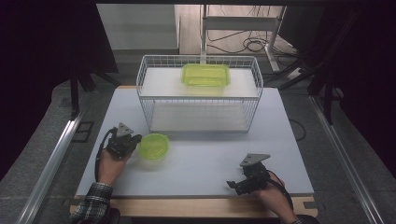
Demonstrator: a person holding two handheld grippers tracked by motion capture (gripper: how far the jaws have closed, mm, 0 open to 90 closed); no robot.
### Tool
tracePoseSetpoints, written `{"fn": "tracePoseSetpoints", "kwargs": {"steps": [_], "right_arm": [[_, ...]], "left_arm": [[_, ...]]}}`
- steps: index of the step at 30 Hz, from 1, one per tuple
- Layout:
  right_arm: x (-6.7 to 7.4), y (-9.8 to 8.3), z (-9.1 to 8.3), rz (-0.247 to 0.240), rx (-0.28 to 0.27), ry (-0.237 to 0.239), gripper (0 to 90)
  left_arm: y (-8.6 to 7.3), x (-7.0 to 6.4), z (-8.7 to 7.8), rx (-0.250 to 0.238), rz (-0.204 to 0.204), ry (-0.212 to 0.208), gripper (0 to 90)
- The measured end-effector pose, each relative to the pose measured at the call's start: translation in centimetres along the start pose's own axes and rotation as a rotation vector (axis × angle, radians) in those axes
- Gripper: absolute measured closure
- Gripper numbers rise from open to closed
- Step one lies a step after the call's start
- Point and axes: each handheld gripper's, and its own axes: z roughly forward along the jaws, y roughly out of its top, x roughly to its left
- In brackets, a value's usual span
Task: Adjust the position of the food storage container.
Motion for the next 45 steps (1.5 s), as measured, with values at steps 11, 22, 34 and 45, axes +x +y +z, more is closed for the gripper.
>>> {"fn": "tracePoseSetpoints", "kwargs": {"steps": [11, 22, 34, 45], "right_arm": [[0.0, 0.0, 0.0, -0.001, -0.002, 0.0, 8.6], [0.1, 0.0, 0.0, -0.006, 0.001, 0.003, 8.6], [0.2, 0.0, -0.1, -0.009, 0.001, 0.004, 8.6], [0.2, 0.0, 0.1, -0.01, 0.004, 0.008, 8.6]], "left_arm": [[1.3, -4.6, 0.7, 0.011, 0.067, -0.056, 88.3], [2.2, -8.0, 0.7, 0.012, 0.109, -0.116, 89.7], [-0.8, -7.6, 0.3, 0.107, 0.135, -0.183, 89.9], [-0.5, -10.8, 1.0, 0.128, 0.187, -0.246, 89.4]]}}
